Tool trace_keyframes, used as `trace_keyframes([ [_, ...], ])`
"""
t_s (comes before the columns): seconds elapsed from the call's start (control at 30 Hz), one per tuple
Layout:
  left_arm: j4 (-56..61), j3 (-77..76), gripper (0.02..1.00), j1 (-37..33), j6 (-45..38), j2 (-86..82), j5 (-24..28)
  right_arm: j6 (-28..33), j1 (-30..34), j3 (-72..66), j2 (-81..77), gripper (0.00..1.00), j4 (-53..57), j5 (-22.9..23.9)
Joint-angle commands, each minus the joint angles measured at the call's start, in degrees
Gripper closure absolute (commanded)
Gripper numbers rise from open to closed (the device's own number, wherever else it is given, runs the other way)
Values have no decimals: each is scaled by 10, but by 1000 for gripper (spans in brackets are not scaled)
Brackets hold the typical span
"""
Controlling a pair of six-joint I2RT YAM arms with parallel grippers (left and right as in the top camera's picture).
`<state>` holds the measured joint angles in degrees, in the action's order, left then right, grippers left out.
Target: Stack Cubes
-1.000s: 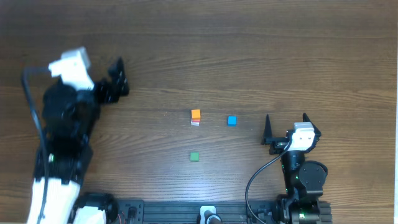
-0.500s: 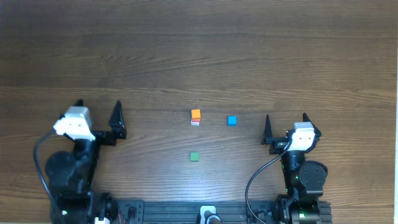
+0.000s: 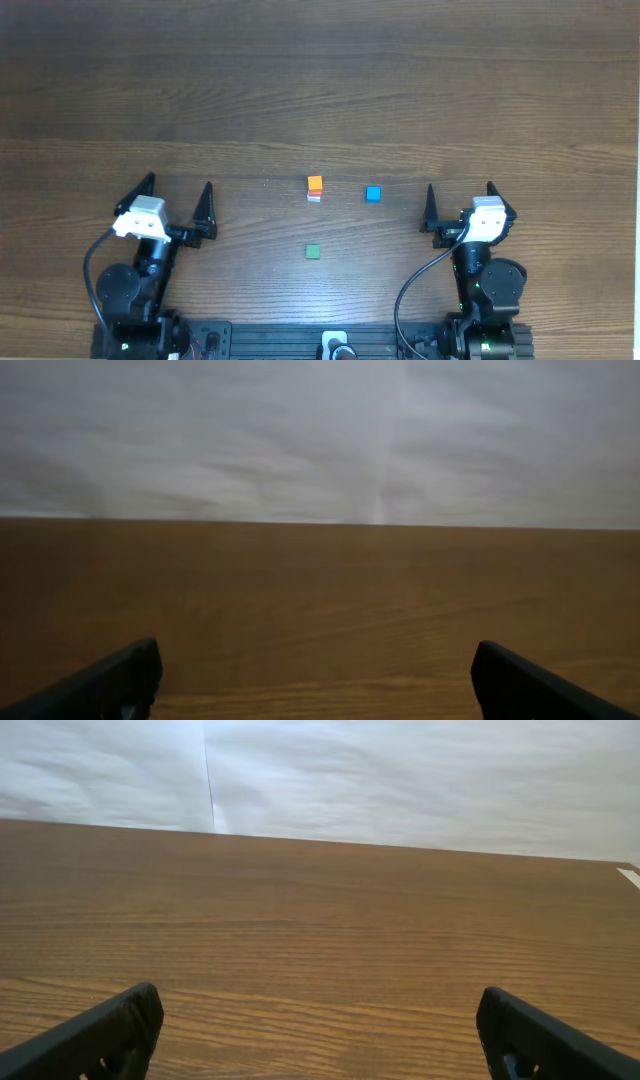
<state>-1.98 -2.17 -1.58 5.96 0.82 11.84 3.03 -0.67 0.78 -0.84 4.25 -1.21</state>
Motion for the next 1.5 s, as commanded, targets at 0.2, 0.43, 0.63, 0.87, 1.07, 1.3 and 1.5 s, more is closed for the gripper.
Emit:
trace_keyframes([
  [0.2,1,18,23,-3,-10,-7,8,0,3,-5,5,7,-2,-5],
  [0.43,-12,18,18,-2,-10,-7,8,0,3,-5,5,7,-2,-5],
  [0.63,-12,18,18,-1,-10,-7,8,0,3,-5,5,9,-2,-5],
  [0.87,-12,18,18,-1,-10,-7,8,0,3,-5,5,9,-2,-5],
  [1.07,-12,18,18,-1,-10,-7,8,0,3,-5,5,9,-2,-5],
  [1.3,-12,18,18,-1,-10,-7,8,0,3,-5,5,9,-1,-5],
  [1.5,-12,18,18,-1,-10,-7,8,0,3,-5,5,7,-1,-5],
])
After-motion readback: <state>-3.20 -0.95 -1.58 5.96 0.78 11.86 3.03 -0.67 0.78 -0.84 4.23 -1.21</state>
